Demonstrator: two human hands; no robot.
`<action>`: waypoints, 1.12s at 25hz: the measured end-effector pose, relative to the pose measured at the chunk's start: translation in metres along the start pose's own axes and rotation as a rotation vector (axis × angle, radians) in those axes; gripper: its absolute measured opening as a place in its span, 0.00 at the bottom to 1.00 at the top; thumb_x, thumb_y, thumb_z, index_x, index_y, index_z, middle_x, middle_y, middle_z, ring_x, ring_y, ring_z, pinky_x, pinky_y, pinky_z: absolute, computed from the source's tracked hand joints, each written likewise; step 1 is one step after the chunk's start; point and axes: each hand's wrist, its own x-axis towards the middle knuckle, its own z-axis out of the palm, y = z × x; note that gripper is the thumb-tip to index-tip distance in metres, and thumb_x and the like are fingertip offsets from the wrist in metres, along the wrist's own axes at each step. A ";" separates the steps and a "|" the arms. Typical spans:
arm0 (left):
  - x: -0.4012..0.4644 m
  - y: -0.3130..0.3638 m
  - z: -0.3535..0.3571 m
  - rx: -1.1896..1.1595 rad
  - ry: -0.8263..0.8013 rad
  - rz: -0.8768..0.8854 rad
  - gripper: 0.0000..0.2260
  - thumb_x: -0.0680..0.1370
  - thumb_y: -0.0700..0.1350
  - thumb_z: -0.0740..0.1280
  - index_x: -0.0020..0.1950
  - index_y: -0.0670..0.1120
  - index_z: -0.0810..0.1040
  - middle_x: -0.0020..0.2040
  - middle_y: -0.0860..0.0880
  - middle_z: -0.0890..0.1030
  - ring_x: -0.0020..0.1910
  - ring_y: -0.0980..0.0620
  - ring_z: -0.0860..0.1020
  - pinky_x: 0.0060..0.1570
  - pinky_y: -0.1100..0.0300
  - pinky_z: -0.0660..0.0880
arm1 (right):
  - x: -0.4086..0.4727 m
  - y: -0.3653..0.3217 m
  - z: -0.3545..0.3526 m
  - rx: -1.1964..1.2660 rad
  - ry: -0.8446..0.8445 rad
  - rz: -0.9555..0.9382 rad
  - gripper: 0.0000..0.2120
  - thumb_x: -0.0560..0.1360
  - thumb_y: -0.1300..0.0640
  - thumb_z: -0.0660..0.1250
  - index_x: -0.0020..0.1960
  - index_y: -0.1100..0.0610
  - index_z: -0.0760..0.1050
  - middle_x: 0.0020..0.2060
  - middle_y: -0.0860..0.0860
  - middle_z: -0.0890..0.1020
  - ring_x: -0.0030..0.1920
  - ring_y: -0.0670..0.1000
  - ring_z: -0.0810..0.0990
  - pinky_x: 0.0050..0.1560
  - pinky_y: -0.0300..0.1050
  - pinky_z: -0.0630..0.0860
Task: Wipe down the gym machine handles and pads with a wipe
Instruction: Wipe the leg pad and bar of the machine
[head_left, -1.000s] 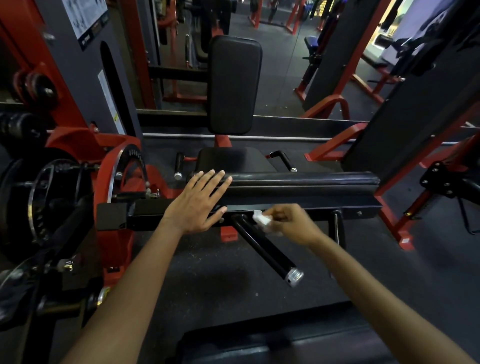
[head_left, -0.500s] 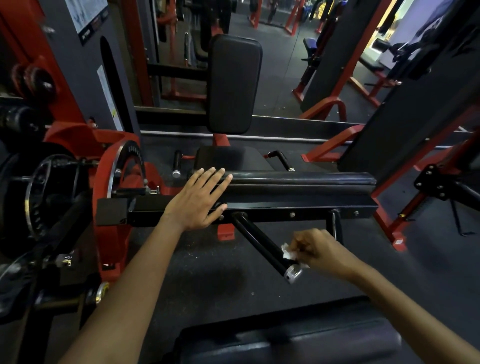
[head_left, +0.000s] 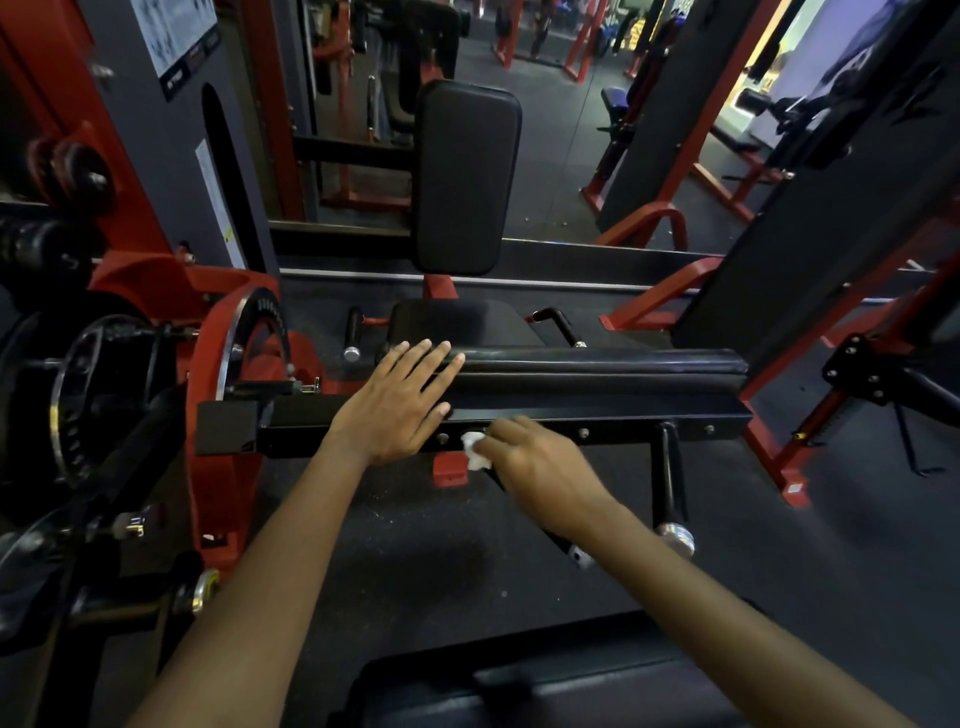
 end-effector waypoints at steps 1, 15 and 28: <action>0.000 0.000 0.000 -0.006 0.003 -0.001 0.26 0.80 0.53 0.48 0.77 0.44 0.56 0.75 0.41 0.62 0.73 0.42 0.61 0.73 0.46 0.57 | 0.007 -0.005 0.012 -0.063 -0.036 -0.077 0.10 0.71 0.63 0.68 0.52 0.60 0.79 0.49 0.55 0.81 0.49 0.55 0.79 0.45 0.49 0.80; 0.001 -0.001 0.001 0.002 0.030 0.005 0.25 0.80 0.51 0.50 0.76 0.42 0.58 0.74 0.41 0.63 0.73 0.42 0.62 0.73 0.46 0.57 | -0.077 -0.002 -0.031 -0.211 -0.282 -0.419 0.09 0.67 0.57 0.73 0.32 0.49 0.76 0.31 0.44 0.78 0.38 0.46 0.79 0.52 0.40 0.78; 0.000 0.000 -0.001 -0.001 0.031 0.004 0.25 0.80 0.50 0.50 0.76 0.42 0.59 0.74 0.40 0.64 0.72 0.41 0.63 0.72 0.45 0.59 | -0.010 0.011 0.004 -0.244 -0.324 -0.495 0.04 0.67 0.57 0.73 0.40 0.50 0.80 0.40 0.45 0.81 0.50 0.48 0.77 0.50 0.41 0.74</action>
